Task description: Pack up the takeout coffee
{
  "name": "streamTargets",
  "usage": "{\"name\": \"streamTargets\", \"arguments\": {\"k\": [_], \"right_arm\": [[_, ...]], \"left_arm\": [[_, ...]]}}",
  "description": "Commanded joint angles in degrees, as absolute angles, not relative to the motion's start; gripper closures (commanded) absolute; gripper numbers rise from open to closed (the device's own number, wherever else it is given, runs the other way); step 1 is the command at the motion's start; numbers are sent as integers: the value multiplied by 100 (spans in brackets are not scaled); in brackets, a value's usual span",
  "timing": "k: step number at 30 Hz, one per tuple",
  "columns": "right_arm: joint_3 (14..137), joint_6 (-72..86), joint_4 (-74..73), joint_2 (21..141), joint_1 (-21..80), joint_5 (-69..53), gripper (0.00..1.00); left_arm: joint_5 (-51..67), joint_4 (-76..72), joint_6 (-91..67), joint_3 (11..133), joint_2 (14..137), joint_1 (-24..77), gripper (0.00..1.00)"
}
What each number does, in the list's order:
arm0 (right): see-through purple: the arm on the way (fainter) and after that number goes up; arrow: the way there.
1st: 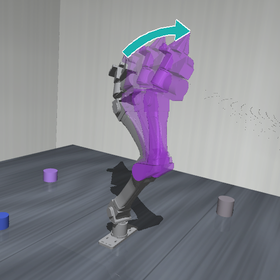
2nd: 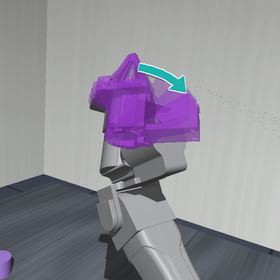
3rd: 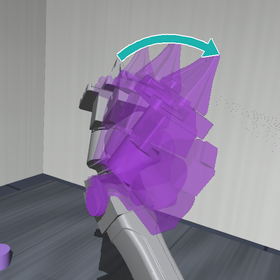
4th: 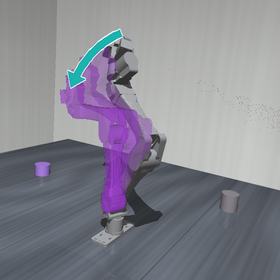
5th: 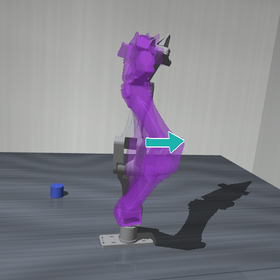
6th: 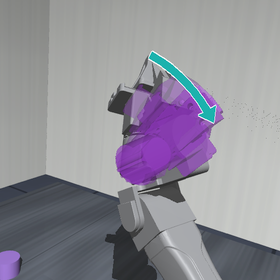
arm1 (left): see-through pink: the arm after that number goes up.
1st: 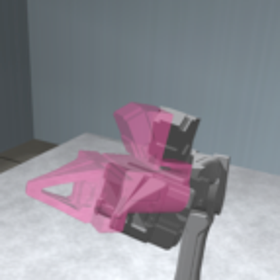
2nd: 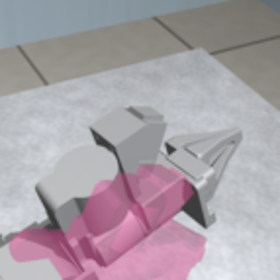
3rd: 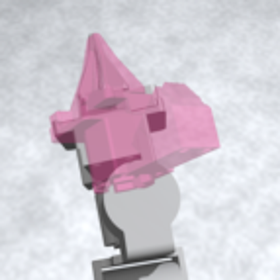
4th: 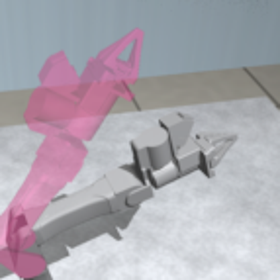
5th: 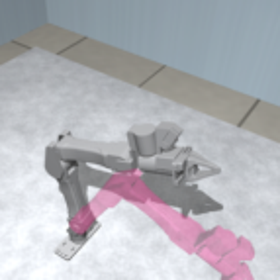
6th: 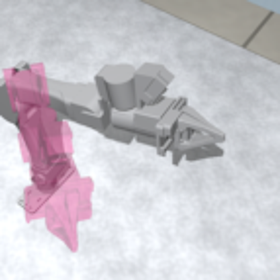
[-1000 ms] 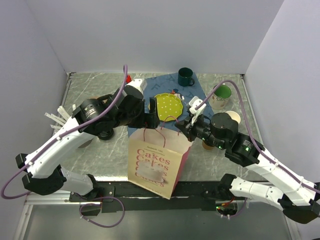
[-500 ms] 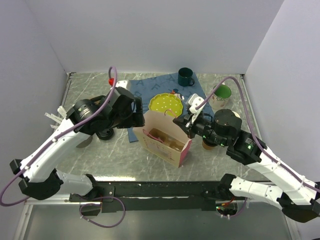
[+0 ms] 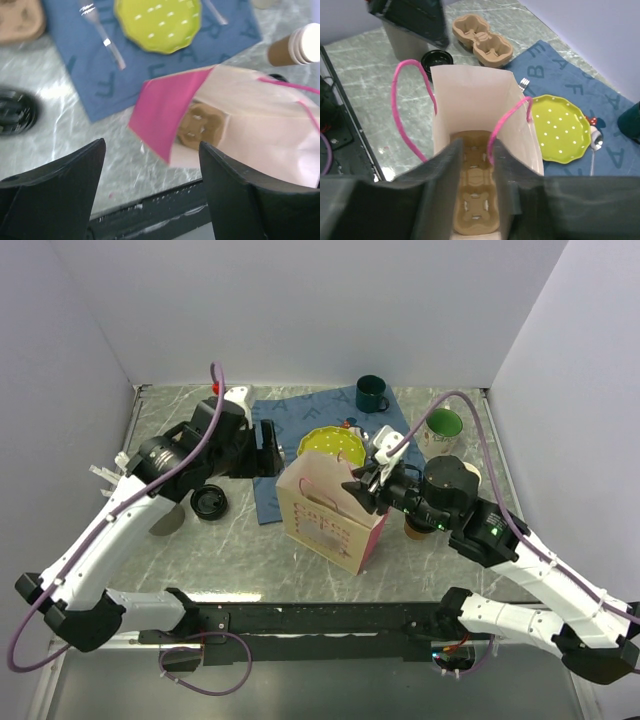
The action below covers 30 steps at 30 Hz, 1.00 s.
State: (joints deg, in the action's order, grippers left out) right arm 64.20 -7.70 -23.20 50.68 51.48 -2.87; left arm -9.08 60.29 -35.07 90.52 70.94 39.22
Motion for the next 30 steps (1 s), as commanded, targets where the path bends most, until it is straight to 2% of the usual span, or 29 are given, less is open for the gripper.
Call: {"name": "streamTargets", "arguments": {"k": [1, 5, 11, 14, 18, 24, 27, 30], "right_arm": [[6636, -510, -2223, 4861, 5106, -123, 54], [6706, -90, -2469, 4694, 5106, 148, 33], [6856, 360, -2935, 4316, 5098, 88, 20], [6873, 561, -3172, 4079, 5106, 131, 19], [6996, 957, -3611, 3876, 5106, 658, 19], [7409, 1502, -4516, 3806, 5106, 1677, 19], [7751, 1993, -5192, 3963, 5106, 2328, 20], [8129, 2477, -5992, 4209, 5106, 2645, 20]], "left_arm": [[-124, 4949, -2804, 9097, 7330, 3779, 20], [88, 4790, -2479, 9333, 7742, 3753, 22], [369, 4536, -2171, 9308, 8121, 3753, 28], [404, 4430, -2075, 9325, 8279, 3753, 34], [352, 4684, -2039, 9457, 8508, 3753, 63], [536, 5157, -2486, 9316, 8315, 3753, 93], [571, 5448, -2820, 9290, 8130, 3762, 98], [624, 5467, -3128, 9115, 7849, 3762, 99]]}}
